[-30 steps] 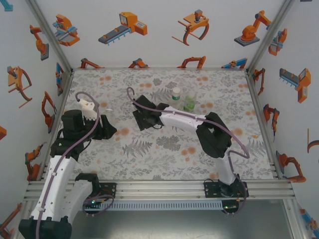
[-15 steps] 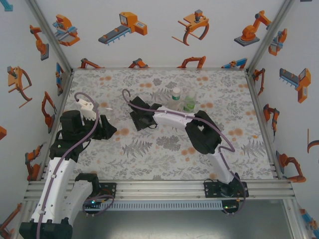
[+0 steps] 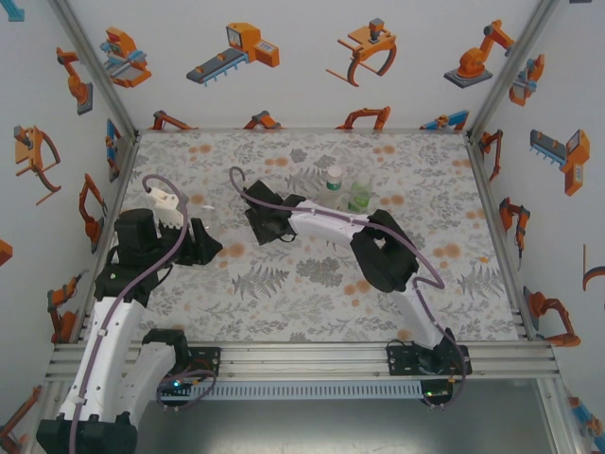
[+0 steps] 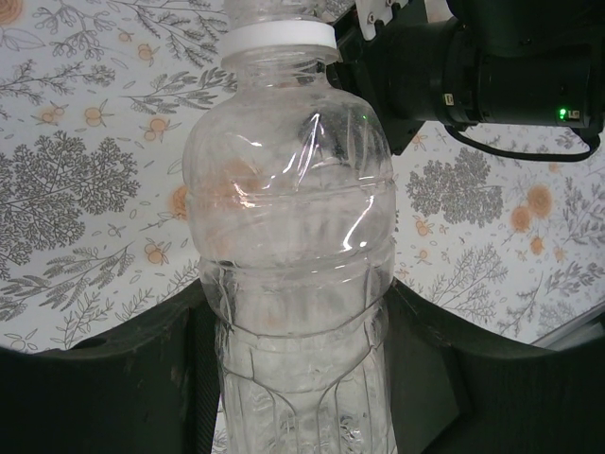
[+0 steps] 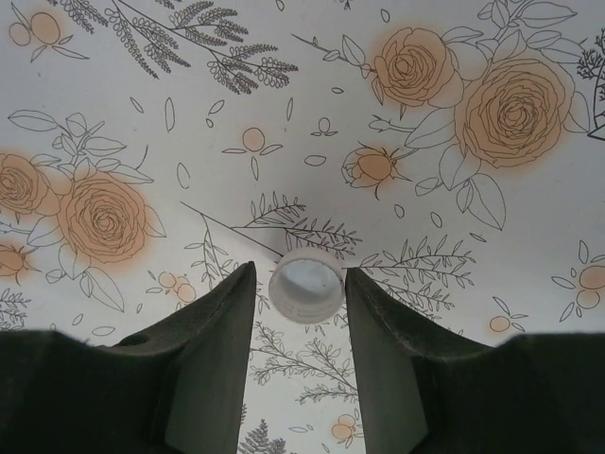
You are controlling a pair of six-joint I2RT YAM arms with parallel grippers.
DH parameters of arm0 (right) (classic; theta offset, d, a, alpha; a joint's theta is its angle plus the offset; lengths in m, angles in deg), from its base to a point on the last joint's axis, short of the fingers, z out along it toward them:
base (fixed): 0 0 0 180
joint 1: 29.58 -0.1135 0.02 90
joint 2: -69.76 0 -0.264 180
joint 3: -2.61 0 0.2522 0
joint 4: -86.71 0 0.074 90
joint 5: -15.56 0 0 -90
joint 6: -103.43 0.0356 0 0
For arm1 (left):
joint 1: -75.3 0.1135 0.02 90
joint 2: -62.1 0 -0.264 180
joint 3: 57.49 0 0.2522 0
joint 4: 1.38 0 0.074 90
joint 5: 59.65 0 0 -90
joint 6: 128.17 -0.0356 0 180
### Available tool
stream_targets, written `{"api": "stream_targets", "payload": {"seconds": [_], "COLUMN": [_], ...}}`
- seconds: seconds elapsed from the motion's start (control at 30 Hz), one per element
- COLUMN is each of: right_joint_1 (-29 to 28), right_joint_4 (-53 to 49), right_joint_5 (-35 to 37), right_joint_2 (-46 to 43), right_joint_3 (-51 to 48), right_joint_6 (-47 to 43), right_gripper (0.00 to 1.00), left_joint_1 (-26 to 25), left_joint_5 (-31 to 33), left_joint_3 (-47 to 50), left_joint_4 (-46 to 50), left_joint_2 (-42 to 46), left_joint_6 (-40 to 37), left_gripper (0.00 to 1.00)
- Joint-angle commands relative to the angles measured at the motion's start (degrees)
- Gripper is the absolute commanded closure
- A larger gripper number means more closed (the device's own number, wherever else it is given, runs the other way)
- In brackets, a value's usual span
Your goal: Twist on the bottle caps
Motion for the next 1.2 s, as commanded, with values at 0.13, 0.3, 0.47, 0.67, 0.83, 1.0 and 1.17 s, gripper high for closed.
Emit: {"api": "stream_targets", "payload": {"seconds": [0.13, 0.3, 0.47, 0.67, 0.83, 1.0, 1.17], "right_joint_1": [-0.1, -0.1, -0.2, -0.2, -0.1, -0.1, -0.2], "right_joint_4": [-2.0, -2.1, -2.3, -3.0, -1.9, 0.1, 2.5], "right_joint_5": [0.6, 0.3, 0.4, 0.7, 1.7, 2.7, 3.2], "right_joint_2": [1.1, 1.5, 1.6, 0.4, -4.9, -13.9, -25.3], "right_joint_3": [1.1, 1.0, 1.2, 0.7, -4.5, -15.5, -29.9], "right_joint_6": [-0.4, -0.3, -0.4, -0.3, 0.6, 2.8, 7.0], "right_gripper": [0.57, 0.57, 0.57, 0.63, 0.66, 0.67, 0.68], "left_joint_1": [0.5, 0.5, 0.6, 0.7, 0.9, 1.4, 1.5], "left_joint_5": [-1.9, -1.9, -1.7, -1.8, -2.0, -2.1, -2.1], "left_joint_3": [-1.0, -1.0, -1.0, -0.9, -0.9, -1.0, -0.9], "left_joint_4": [-1.3, -1.3, -1.4, -1.5, -1.5, -1.6, -1.6], "left_joint_2": [-0.4, -0.5, -0.4, -0.2, -0.4, -0.5, -0.8], "left_joint_6": [-0.6, -0.6, -0.5, -0.5, -0.5, -0.6, -0.7], "left_gripper": [0.88, 0.88, 0.88, 0.88, 0.88, 0.88, 0.88]}}
